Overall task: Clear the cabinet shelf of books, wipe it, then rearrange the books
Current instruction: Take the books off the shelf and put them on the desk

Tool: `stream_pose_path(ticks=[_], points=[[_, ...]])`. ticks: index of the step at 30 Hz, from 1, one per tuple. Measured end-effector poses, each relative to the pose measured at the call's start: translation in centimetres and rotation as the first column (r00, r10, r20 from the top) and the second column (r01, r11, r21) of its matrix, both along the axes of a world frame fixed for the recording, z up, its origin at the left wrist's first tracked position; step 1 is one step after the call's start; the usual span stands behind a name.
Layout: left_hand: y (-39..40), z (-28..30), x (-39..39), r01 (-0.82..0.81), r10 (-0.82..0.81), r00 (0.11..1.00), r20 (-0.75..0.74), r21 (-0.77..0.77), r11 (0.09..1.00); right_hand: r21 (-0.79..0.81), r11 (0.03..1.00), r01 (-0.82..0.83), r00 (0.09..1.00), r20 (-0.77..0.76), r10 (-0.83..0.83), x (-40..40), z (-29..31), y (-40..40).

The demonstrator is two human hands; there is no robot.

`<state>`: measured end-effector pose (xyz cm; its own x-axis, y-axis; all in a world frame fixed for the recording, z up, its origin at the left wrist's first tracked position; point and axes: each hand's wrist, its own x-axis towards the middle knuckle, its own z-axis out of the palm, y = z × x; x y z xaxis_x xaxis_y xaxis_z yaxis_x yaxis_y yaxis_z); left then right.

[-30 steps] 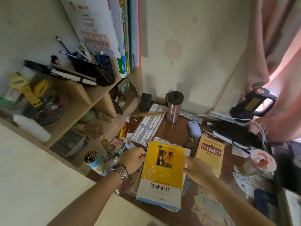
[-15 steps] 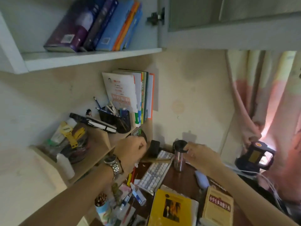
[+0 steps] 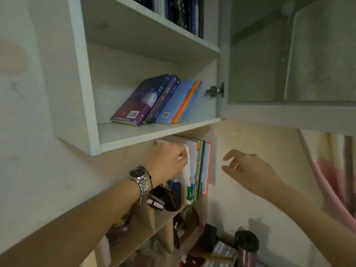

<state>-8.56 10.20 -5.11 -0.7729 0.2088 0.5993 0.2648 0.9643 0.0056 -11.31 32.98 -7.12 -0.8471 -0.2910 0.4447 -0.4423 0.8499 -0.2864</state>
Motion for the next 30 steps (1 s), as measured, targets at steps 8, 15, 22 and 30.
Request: stream_pose_path(ticks=[8,15,22,30], points=[[-1.8,6.7,-1.5,-0.122,0.131,0.977,-0.167,0.065,0.99,-0.068,0.988,-0.139,0.979,-0.16,0.127,-2.3,6.3,-2.8],[-4.2,10.8,-4.4,-0.231,0.258,0.949,-0.179,0.157,0.96,-0.166,0.955,-0.244,0.957,-0.201,0.21,-5.0,10.0,-4.7],[-5.8,11.9,-8.9,-0.245,0.288,0.932,-0.22,0.203,0.948,-0.29,0.905,-0.31,0.943,-0.214,0.255,-9.1,10.4,-6.3],[-8.4,11.0,-14.4,-0.225,0.266,0.958,-0.105,0.3,0.927,-0.328,0.859,-0.392,0.911,-0.267,0.314,-13.1,9.1,-8.4]])
